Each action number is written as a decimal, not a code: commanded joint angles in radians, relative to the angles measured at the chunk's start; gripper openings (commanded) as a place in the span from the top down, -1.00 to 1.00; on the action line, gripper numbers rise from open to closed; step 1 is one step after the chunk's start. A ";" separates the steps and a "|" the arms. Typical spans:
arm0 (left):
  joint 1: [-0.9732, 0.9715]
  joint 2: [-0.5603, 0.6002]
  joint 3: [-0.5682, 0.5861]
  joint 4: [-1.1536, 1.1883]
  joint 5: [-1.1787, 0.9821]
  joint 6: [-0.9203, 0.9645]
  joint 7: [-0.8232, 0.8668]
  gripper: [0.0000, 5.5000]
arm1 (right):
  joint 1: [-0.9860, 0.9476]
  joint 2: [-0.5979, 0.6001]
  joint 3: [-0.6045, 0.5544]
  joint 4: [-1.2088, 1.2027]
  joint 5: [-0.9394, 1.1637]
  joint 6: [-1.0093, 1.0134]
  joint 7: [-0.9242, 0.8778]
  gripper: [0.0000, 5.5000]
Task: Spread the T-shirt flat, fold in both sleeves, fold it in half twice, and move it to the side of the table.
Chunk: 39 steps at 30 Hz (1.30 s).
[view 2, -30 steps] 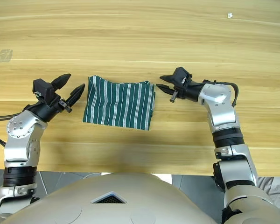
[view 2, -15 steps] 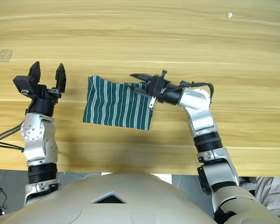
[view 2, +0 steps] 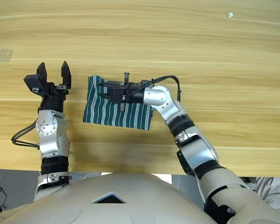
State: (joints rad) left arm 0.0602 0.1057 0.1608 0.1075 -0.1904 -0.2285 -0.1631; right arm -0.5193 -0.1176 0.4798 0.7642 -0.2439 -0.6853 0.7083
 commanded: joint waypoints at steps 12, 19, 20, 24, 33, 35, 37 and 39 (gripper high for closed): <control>0.008 -0.004 -0.015 0.000 0.027 -0.009 0.010 -0.40 | -0.149 -0.002 0.051 0.412 -0.202 0.043 -0.249 0.51; 0.037 -0.011 -0.019 -0.033 0.036 -0.012 0.022 -0.40 | 0.018 -0.021 -0.224 0.308 0.054 0.360 -0.357 0.51; 0.047 -0.013 -0.019 -0.043 0.036 -0.012 0.025 -0.40 | 0.076 -0.030 -0.260 0.235 0.086 0.399 -0.375 0.51; 0.094 -0.023 -0.031 -0.099 0.052 -0.010 0.038 -0.40 | 0.398 -0.108 -0.404 -0.166 0.166 0.574 -0.447 0.51; 0.142 -0.037 -0.057 -0.170 0.077 0.012 0.054 -0.40 | 0.829 -0.153 -0.572 -0.756 0.212 0.824 -0.511 0.51; 0.143 -0.037 -0.060 -0.174 0.085 0.012 0.057 -0.40 | 0.844 -0.123 -0.618 -0.793 0.221 0.838 -0.574 0.51; 0.143 -0.037 -0.061 -0.174 0.091 0.012 0.059 -0.40 | 0.849 -0.095 -0.634 -0.817 0.228 0.839 -0.614 0.51; 0.139 -0.033 -0.063 -0.166 0.095 0.008 0.059 -0.40 | 0.826 -0.066 -0.647 -0.835 0.238 0.775 -0.647 0.51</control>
State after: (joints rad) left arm 0.1964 0.0684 0.1007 -0.0591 -0.1092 -0.2311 -0.1084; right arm 0.3056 -0.2098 -0.1568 -0.0723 -0.0182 0.0997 0.0869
